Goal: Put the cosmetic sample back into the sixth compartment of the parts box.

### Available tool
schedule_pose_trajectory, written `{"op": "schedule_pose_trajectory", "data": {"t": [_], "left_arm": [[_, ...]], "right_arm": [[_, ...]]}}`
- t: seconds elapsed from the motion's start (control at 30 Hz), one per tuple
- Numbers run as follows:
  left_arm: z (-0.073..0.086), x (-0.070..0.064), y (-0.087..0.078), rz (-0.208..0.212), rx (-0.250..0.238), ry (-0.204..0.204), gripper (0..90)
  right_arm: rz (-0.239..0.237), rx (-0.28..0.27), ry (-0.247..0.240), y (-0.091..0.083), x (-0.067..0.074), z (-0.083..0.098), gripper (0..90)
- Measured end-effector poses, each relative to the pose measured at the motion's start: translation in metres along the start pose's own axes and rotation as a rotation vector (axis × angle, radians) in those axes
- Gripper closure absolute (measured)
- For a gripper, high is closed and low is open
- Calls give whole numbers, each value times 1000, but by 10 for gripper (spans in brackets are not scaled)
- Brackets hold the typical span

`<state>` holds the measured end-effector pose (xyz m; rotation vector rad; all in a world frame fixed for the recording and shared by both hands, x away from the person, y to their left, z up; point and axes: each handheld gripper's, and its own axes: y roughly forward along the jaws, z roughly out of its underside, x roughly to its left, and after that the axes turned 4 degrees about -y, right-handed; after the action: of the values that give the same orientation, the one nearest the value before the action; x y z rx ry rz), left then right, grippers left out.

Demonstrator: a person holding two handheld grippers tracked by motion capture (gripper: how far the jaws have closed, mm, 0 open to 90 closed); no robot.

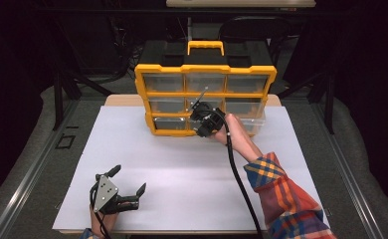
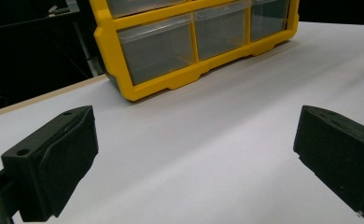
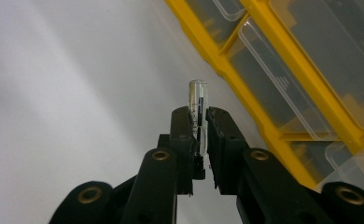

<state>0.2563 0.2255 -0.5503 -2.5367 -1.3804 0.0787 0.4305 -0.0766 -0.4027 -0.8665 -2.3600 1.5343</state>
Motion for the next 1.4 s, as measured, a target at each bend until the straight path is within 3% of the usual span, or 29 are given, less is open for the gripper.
{"op": "schedule_pose_trajectory", "data": {"t": [1.4], "left_arm": [[0,0,0,0,-1,-3,0]], "right_arm": [[50,-17,29,-37,-31,-10,808]]}}
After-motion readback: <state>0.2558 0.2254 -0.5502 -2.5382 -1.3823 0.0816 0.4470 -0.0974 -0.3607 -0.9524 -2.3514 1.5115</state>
